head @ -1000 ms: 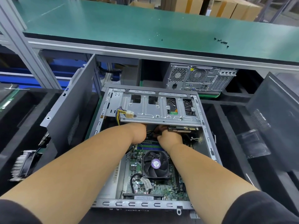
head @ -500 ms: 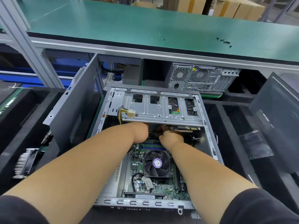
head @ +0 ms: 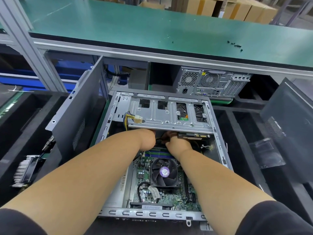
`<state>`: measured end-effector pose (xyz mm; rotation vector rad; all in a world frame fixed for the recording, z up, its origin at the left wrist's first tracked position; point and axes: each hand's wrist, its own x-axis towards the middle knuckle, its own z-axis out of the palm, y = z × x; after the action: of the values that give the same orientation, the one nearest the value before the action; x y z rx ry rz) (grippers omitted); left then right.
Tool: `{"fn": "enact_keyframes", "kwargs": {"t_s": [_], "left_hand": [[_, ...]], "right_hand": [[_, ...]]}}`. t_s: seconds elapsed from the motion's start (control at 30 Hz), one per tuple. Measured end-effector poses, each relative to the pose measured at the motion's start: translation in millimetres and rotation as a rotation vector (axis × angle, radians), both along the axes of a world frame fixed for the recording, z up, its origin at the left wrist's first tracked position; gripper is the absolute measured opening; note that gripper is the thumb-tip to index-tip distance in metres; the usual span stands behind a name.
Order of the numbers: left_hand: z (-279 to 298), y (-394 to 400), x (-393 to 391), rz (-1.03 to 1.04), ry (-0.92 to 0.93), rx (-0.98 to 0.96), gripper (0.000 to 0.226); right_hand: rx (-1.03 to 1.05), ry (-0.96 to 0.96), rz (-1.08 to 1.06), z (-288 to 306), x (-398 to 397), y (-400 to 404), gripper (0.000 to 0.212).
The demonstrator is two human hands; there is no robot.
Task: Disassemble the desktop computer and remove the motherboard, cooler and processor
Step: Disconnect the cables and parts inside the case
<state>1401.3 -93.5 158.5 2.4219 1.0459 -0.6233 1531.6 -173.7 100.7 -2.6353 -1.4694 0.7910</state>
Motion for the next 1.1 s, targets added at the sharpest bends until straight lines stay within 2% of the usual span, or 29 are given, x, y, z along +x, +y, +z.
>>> {"fn": "enact_keyframes", "kwargs": {"t_s": [0.13,0.3,0.43,0.57,0.8,0.97,1.1], "left_hand": [[0.3,-2.0,0.6,-0.008,-0.017,0.052,0.034],[3.1,-2.1,-1.9,-0.054,-0.107,0.087,0.038],[3.7,1.7,-4.1,-0.106,-0.059,0.038,0.035],[4.4,0.4,-4.3,-0.069,-0.015,0.025,0.029],[9.5,-4.6,-2.0,-0.147,-0.057,0.024,0.033],[28.4,-29.0,-10.3,-0.223,0.061,0.005,0.061],[34.9,-69.8,-19.1,-0.3,0.007,0.135,0.062]], "right_hand": [[0.003,-0.006,0.034,-2.0,0.4,-3.2,0.044],[-0.019,-0.04,0.005,-5.2,-0.4,-2.5,0.047],[0.007,-0.031,0.027,-3.9,-2.4,-1.5,0.046],[-0.003,-0.017,0.028,-0.8,-3.5,-2.3,0.039],[-0.055,-0.06,0.013,3.0,-2.7,-3.3,0.041],[-0.109,-0.039,-0.021,6.7,-3.4,3.6,0.043],[-0.133,-0.031,-0.042,8.2,-9.1,4.3,0.036]]}}
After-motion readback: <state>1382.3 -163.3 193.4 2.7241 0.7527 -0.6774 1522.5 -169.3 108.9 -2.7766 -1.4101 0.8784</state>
